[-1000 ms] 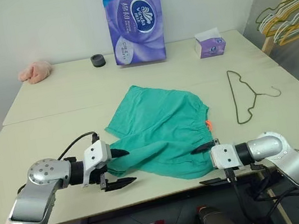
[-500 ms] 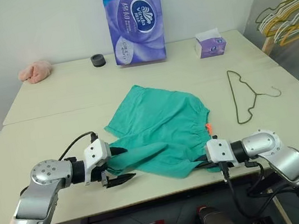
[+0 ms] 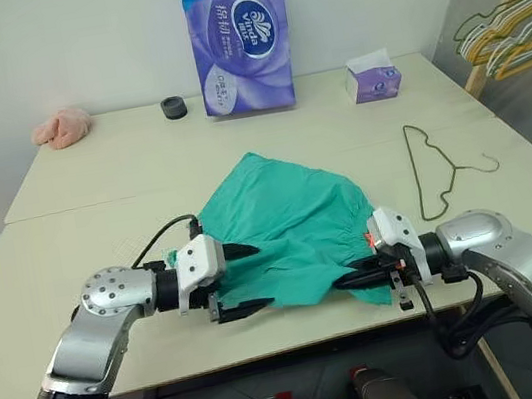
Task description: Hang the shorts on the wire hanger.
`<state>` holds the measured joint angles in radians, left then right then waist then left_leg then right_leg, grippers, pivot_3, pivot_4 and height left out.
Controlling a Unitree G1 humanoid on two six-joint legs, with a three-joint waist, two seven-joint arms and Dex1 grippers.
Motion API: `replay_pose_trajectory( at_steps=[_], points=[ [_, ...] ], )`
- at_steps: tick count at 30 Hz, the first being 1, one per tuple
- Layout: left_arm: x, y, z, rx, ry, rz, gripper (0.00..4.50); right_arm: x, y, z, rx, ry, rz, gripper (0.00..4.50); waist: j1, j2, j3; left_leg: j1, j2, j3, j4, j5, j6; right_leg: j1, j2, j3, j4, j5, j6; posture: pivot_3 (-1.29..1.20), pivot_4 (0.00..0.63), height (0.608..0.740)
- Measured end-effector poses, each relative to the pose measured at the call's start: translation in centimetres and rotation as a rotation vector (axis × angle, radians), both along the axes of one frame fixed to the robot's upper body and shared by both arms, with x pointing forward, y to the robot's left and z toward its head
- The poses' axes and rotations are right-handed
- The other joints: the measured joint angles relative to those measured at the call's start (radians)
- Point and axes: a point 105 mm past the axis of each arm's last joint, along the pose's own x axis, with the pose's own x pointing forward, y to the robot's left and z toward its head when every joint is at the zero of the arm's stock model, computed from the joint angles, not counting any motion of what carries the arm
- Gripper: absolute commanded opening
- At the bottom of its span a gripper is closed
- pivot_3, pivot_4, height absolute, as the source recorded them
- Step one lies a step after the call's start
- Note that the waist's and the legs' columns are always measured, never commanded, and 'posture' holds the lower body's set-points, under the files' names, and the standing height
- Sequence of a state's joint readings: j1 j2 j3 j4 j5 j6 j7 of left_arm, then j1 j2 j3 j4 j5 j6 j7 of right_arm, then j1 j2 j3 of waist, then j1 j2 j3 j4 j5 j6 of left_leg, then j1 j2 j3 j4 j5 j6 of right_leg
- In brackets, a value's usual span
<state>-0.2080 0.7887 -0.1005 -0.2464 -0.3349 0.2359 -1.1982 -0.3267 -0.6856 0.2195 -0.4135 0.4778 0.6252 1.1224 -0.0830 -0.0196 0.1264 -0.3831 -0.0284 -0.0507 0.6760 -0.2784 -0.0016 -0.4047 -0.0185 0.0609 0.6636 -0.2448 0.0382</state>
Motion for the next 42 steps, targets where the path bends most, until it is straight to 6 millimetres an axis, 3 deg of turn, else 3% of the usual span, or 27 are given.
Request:
replay_pose_trajectory(
  at_steps=[8,11,17,21,27,36,37,42],
  points=[
    [-0.7,0.6,-0.3,0.051,0.028,-0.056,4.50,0.1,-0.1,0.0,0.008,0.033,-0.016,0.01,-0.001,0.000,0.000,0.000,0.000,0.000,0.000,0.000,0.000,0.000,0.000,0.000,0.000,0.000,0.000,-0.12,0.087,0.740],
    [-0.4,0.5,-1.4,0.105,-0.009,-0.059,4.50,0.1,-0.1,0.3,0.025,0.046,-0.013,0.01,0.000,0.000,0.000,0.000,0.000,0.000,0.000,0.000,0.000,0.000,0.000,0.000,0.000,0.000,0.000,-0.12,0.088,0.740],
    [1.4,1.8,-4.8,0.241,-0.107,0.016,4.50,-0.1,0.0,0.5,0.045,0.084,-0.014,0.01,0.000,0.000,0.000,0.000,0.000,0.000,0.000,0.000,0.000,0.000,0.000,0.000,0.000,0.000,0.000,-0.13,0.091,0.740],
    [3.2,2.1,-4.5,0.270,-0.218,0.057,4.50,-0.2,0.0,0.9,0.055,0.082,-0.017,0.01,0.002,0.000,0.000,0.000,0.000,0.000,0.000,0.000,0.000,0.000,0.000,0.000,0.000,0.000,0.000,-0.13,0.092,0.740],
    [4.6,3.5,-4.0,0.304,-0.278,0.096,3.04,-0.3,-0.6,0.9,0.018,0.065,-0.008,0.00,-0.002,0.000,0.000,0.000,0.000,0.000,0.000,0.000,0.000,-0.001,0.000,0.000,0.000,0.000,0.000,-0.12,0.092,0.740],
    [2.3,6.1,-4.1,0.412,-0.102,0.009,0.22,-0.3,-2.1,-0.2,-0.112,-0.015,0.050,0.00,-0.004,0.000,0.000,0.000,0.000,0.001,0.000,0.000,0.000,-0.001,0.000,-0.004,0.000,0.000,0.001,-0.12,0.089,0.740],
    [2.0,6.0,-4.0,0.403,-0.078,0.005,0.02,-0.2,-2.2,-0.3,-0.129,-0.031,0.055,0.00,-0.003,0.000,0.000,0.000,0.000,0.000,0.000,0.000,0.000,0.000,0.000,-0.005,0.000,0.000,0.001,-0.12,0.089,0.740],
    [1.4,5.1,-2.2,0.319,0.006,0.010,0.02,1.4,-2.6,-0.6,-0.183,-0.151,0.058,0.00,-0.002,0.000,0.000,0.000,0.000,0.001,0.000,0.000,0.000,0.000,0.000,-0.005,0.000,-0.003,0.004,-0.11,0.087,0.740]
  ],
)
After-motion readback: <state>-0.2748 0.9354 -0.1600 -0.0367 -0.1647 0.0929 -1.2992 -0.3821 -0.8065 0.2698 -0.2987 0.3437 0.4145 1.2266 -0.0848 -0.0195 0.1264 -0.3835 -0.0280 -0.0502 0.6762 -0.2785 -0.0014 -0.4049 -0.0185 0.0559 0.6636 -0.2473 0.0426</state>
